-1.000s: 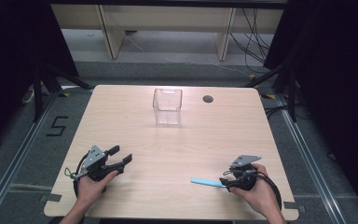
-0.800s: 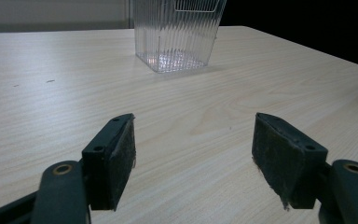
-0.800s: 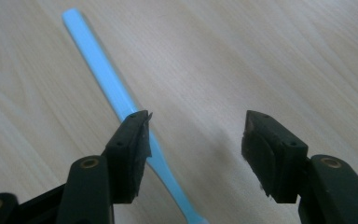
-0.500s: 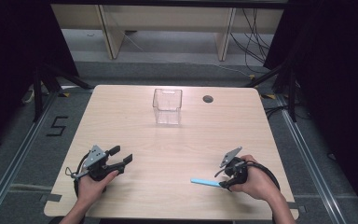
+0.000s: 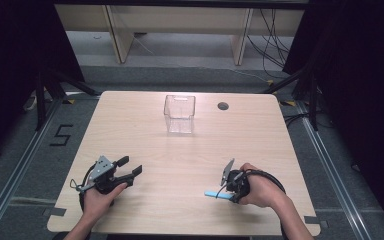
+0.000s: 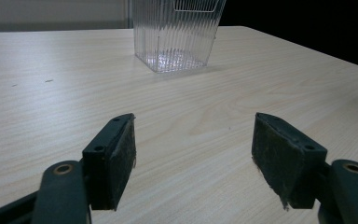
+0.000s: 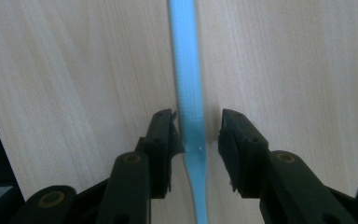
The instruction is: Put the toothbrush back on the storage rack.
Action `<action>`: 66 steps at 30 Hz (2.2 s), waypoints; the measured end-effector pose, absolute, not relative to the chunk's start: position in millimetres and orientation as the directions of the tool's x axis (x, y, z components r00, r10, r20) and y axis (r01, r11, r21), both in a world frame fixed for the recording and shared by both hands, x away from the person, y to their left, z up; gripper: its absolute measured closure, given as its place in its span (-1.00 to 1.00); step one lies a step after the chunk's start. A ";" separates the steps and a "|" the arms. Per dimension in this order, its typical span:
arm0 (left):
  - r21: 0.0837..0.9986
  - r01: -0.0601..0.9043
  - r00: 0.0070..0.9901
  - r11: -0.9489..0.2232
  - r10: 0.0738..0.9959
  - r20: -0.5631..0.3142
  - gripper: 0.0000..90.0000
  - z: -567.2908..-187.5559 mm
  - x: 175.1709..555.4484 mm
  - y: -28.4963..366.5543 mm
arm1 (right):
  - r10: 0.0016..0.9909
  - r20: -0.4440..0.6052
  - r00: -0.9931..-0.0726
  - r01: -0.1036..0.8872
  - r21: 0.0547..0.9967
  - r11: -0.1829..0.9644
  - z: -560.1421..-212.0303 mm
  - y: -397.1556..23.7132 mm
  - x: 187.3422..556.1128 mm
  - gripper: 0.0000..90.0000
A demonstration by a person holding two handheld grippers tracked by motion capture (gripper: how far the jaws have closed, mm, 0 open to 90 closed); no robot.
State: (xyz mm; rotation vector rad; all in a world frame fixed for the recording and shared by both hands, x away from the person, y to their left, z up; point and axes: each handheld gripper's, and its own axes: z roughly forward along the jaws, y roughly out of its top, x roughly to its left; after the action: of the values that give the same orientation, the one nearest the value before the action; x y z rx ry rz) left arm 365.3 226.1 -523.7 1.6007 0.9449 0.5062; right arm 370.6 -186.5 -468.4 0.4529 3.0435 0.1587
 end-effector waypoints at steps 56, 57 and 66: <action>0.949 0.250 0.807 -0.191 0.583 -0.095 -0.23 -508.6 344.5 184.5 | 0.136 -0.036 -0.990 0.135 0.030 0.990 -451.6 -153.4 374.8 0.75; 0.949 0.250 0.807 -0.191 0.583 -0.095 -0.22 -508.6 344.5 184.5 | 0.136 -0.036 -0.990 0.135 0.030 0.990 -451.6 -153.4 374.8 0.75; 0.940 0.170 0.889 -0.296 0.457 -0.016 -0.01 -506.3 340.7 162.0 | 0.084 -0.046 -0.995 0.081 0.061 0.995 -439.9 -134.6 377.5 0.75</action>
State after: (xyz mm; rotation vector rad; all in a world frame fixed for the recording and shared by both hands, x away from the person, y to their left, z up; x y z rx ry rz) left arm 340.7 162.0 -506.3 1.8738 0.4648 0.3029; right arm 377.5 -134.6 -439.9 0.1281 3.0894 0.0915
